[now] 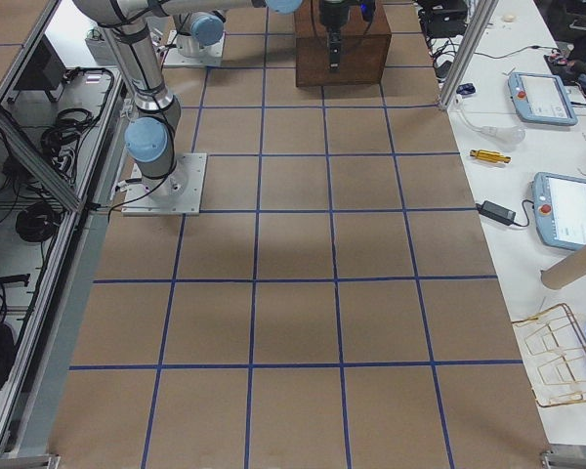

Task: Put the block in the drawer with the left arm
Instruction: 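Lift the yellow cube and carry it over the open drawer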

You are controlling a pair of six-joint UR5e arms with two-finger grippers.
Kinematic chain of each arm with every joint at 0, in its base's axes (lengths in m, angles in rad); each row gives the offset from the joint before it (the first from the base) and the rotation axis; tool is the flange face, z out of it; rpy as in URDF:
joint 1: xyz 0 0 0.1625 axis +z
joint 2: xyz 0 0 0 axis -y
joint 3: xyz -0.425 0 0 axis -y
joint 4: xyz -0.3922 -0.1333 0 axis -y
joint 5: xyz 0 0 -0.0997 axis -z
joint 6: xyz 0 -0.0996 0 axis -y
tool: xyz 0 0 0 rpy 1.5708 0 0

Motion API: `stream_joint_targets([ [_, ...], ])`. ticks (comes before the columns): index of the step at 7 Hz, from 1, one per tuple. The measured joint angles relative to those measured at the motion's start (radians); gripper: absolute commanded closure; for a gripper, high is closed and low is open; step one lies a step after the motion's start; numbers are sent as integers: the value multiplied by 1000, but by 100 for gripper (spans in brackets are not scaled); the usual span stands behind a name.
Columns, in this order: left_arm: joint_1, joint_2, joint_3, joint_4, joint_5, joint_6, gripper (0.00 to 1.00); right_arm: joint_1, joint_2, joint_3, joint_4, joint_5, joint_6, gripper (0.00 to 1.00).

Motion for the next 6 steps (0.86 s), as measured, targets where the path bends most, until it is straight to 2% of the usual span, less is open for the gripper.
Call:
stream_joint_targets([
  [2,1,30,2,-43,-10,-6,100,0,1,0,0,1,0,0],
  [6,-5,277,-18,-409,-52,-59,100,-1,1,0,0,1,0,0],
])
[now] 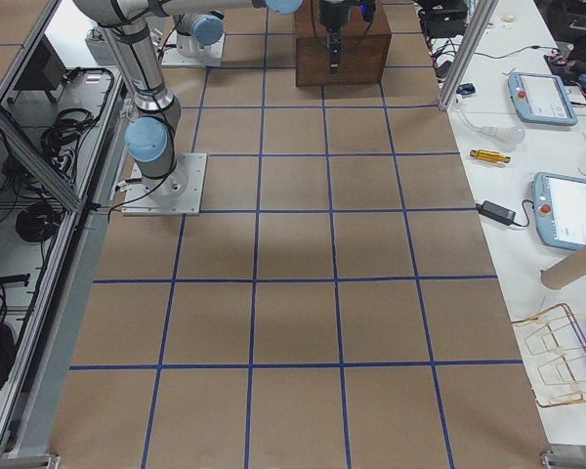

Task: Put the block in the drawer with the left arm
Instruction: 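Lift the yellow cube and carry it over the open drawer, then lower the yellow cube into the drawer with the left gripper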

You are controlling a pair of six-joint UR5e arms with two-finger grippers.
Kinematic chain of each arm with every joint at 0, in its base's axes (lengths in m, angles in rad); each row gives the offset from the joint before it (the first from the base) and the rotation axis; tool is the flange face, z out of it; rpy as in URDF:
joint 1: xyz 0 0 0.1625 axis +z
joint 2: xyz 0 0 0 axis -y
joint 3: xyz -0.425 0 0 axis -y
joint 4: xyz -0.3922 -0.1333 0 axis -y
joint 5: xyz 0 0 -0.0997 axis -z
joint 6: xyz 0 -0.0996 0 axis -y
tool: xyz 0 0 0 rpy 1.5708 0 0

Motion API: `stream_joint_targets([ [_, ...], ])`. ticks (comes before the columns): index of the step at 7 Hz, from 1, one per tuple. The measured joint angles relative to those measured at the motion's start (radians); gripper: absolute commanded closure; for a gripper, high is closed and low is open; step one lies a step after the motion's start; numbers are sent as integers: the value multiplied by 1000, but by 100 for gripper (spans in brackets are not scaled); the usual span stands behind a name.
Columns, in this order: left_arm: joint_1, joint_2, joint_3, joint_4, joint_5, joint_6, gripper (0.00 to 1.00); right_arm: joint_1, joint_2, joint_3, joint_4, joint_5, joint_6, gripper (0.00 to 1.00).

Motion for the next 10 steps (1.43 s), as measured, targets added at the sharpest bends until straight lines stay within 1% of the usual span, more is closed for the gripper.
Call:
stream_joint_targets([
  [1,-11,64,-39,-52,2,-19,100,0,0,0,0,0,0,0],
  [2,-37,129,-95,-73,7,-45,100,1,0,0,0,0,0,0],
  [5,-157,305,-294,-71,29,-152,100,-1,-1,0,0,0,0,0],
  [6,-188,345,-371,-32,30,-162,100,0,-1,0,0,0,0,0],
  [8,-213,400,-526,99,31,-146,100,1,-1,0,0,0,0,0],
  [10,-217,410,-618,205,36,-119,100,1,0,0,0,0,0,0],
])
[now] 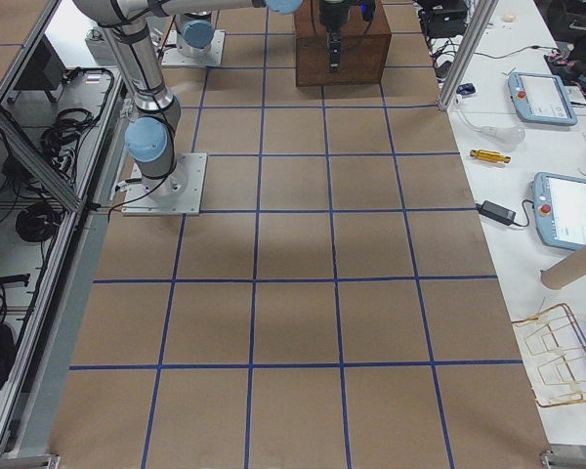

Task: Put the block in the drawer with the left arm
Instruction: 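Lower the yellow cube into the drawer with the left gripper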

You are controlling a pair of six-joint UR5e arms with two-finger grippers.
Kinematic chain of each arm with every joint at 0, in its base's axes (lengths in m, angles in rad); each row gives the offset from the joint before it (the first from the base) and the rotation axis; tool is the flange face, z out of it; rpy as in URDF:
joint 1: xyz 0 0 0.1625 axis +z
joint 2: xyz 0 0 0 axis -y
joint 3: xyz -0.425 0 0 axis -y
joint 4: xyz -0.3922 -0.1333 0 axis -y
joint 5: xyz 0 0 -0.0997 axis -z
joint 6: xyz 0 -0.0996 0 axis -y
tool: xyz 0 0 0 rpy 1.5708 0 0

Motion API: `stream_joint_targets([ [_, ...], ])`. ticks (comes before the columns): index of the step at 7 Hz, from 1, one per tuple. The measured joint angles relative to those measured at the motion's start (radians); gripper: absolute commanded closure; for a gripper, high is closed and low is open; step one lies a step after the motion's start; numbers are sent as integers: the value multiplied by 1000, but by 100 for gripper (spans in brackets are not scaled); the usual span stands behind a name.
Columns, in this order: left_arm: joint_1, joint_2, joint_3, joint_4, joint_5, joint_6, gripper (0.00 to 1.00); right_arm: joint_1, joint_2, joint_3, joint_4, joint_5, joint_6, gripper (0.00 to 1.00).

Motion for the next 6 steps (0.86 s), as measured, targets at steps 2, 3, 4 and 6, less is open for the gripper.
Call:
stream_joint_targets([
  [2,0,-4,-65,95,27,34,100,0,0,0,0,0,0,0],
  [3,1,-5,-88,130,30,39,100,0,0,0,0,1,0,0],
  [4,2,-6,-103,146,29,41,100,0,0,0,0,0,0,0],
  [6,3,-7,-117,155,21,42,100,0,0,0,0,0,0,0],
])
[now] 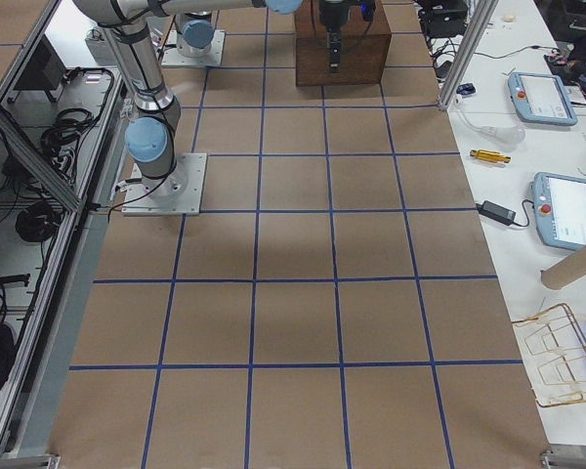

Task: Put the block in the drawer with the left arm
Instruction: 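Lower the yellow cube into the drawer with the left gripper, then open the left gripper and raise it away from the drawer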

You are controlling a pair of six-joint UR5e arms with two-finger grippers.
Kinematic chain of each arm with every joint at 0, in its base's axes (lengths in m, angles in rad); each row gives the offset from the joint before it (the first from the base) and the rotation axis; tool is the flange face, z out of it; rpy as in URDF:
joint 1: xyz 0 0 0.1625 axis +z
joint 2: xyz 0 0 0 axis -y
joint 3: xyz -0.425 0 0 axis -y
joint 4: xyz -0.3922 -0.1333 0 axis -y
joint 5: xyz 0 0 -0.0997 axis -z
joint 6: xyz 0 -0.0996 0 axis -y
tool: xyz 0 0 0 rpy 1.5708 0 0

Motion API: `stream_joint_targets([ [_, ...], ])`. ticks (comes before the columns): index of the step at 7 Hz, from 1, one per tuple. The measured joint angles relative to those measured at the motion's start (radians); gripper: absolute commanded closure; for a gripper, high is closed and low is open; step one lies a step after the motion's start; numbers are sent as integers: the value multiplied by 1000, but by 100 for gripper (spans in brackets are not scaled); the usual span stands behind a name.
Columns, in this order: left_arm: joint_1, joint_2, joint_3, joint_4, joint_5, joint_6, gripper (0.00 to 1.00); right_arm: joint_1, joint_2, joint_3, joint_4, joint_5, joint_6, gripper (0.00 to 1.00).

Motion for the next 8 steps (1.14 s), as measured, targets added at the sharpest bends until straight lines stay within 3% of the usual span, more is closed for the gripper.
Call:
stream_joint_targets([
  [1,0,0,-2,1,-2,0,100,0,0,0,0,1,0,0],
  [2,0,-1,-3,0,-3,0,27,0,0,0,0,1,0,0],
  [4,1,-7,-4,0,-3,-6,21,0,0,0,0,1,0,0],
  [8,-6,25,18,-29,7,-58,22,-1,0,0,0,0,0,0],
])
